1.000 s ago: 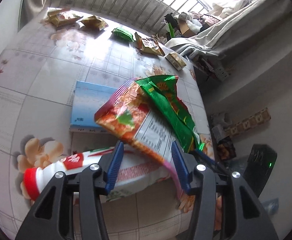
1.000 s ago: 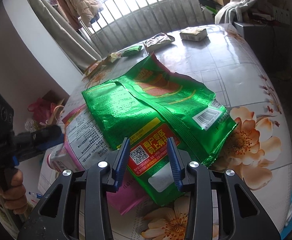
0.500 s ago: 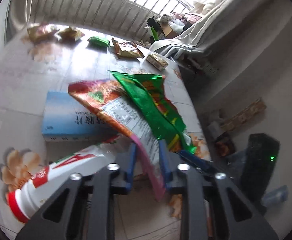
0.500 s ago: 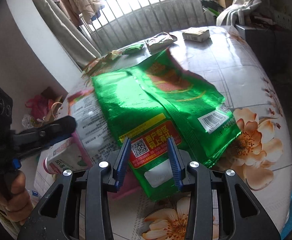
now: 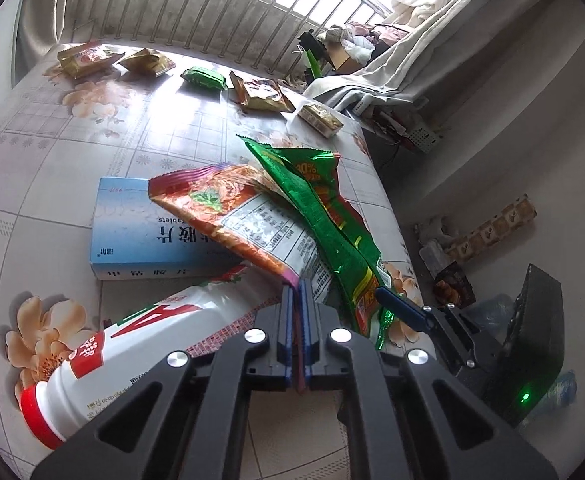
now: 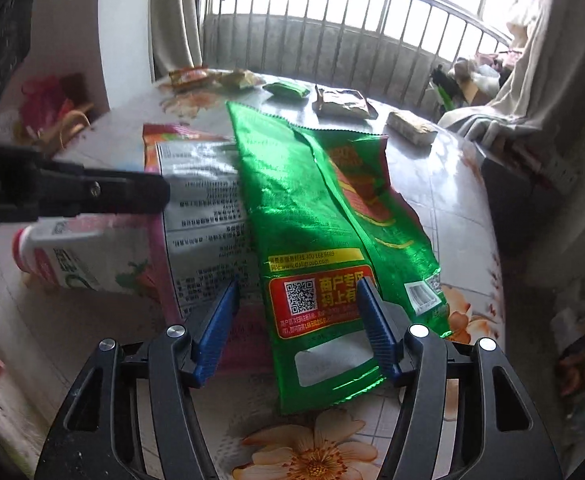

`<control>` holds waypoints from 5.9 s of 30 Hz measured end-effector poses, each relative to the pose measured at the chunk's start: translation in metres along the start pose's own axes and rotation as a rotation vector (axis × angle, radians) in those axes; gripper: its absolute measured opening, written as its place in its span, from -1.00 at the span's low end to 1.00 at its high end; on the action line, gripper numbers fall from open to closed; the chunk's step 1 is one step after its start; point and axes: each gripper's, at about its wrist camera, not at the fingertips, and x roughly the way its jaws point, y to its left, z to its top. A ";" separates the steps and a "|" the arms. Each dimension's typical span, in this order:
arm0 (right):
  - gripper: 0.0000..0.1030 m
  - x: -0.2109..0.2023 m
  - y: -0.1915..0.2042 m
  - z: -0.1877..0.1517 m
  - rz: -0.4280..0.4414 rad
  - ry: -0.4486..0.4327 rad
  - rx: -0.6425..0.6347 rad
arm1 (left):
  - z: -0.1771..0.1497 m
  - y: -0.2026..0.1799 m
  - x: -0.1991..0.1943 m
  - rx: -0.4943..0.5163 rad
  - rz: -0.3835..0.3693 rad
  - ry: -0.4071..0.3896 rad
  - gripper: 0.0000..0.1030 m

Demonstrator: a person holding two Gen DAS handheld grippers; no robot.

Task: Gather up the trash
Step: 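Grasp the orange printed snack bag with the left gripper while the right gripper holds the green bag, then lift the orange bag with the left gripper while the right gripper lifts the green bag, then carry both bags over the blue basket and open both grippers, then move both open grippers back over the table, then grasp the white AD milk bottle with the right gripper while the left gripper grasps the blue medicine box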

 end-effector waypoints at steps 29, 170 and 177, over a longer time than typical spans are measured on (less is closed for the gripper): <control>-0.99 -0.108 -0.081 -0.024 -0.193 -0.207 0.349 | 0.002 -0.071 -0.053 0.197 -0.138 -0.140 -0.99; 0.18 0.038 -0.051 -0.037 0.660 0.256 0.830 | 0.069 0.057 0.003 0.109 0.064 0.028 0.59; 0.18 0.026 -0.081 -0.058 0.634 0.235 0.860 | 0.107 0.073 0.064 0.111 0.160 0.140 0.61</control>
